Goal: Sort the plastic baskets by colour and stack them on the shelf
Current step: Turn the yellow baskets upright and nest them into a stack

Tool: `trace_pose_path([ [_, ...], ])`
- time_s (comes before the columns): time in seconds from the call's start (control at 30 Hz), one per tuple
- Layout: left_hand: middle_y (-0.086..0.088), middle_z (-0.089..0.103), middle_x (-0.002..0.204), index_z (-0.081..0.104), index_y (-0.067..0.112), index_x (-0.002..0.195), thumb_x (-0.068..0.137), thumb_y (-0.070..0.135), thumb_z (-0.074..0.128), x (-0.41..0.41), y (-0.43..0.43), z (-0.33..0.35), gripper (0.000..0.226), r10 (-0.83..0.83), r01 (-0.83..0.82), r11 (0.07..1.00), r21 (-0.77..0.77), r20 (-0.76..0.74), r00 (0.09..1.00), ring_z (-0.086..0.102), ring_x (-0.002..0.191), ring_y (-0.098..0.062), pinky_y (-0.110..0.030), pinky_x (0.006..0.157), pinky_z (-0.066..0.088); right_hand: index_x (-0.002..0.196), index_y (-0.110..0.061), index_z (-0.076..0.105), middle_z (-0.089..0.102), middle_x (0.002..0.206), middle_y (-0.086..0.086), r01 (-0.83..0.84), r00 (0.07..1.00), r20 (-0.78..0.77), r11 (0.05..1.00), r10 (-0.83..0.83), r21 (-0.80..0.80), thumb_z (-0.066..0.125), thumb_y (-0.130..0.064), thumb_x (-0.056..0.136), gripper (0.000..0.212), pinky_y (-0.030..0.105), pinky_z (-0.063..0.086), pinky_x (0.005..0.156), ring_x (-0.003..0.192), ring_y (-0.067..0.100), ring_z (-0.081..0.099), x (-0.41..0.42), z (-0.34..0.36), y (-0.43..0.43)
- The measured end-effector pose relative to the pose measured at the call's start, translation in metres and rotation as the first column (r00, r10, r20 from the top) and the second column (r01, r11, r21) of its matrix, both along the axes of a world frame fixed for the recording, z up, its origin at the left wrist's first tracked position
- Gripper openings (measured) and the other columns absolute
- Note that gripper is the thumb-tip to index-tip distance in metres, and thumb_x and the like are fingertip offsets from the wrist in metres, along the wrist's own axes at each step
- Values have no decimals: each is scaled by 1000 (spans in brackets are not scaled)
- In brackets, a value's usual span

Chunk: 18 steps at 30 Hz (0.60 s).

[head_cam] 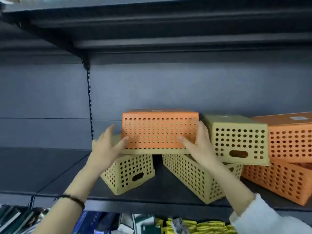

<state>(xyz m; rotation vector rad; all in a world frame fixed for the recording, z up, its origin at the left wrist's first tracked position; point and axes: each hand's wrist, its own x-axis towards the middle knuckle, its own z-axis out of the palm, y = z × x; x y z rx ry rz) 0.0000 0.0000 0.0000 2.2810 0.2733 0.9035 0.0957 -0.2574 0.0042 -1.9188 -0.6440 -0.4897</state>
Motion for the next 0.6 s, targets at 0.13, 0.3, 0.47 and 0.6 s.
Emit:
trace_pose_path([
  [0.13,-10,38,155,18,15,155,90,54,55,38,15,3,85,-107,95,960,-264,-34,994,39,140,-29,-45,114,32,153,-29,-1,22,158,-5,40,994,-111,985,-22,165,69,-32,87,96,47,20,119,146,17,23,19,7,12],
  [0.3,3,63,119,51,18,131,97,42,50,62,13,-5,42,-160,162,962,-218,26,987,58,111,-19,-36,98,45,153,-26,11,47,136,-18,-68,967,-227,975,117,211,64,-26,92,82,36,32,113,125,5,46,28,9,8],
  [0.47,11,66,121,54,29,130,96,42,51,69,21,-7,37,-229,269,929,-256,177,957,61,114,-13,-46,104,46,152,-29,20,48,136,-16,-73,981,-164,981,103,180,60,-15,94,72,35,35,110,125,3,44,32,17,2],
  [0.6,19,64,121,49,32,138,97,39,51,68,19,9,42,-232,310,927,-209,330,915,59,114,-3,-42,105,46,148,-38,25,52,135,-19,-120,986,-88,971,140,205,59,-13,94,69,44,37,112,127,3,48,36,29,-1],
])
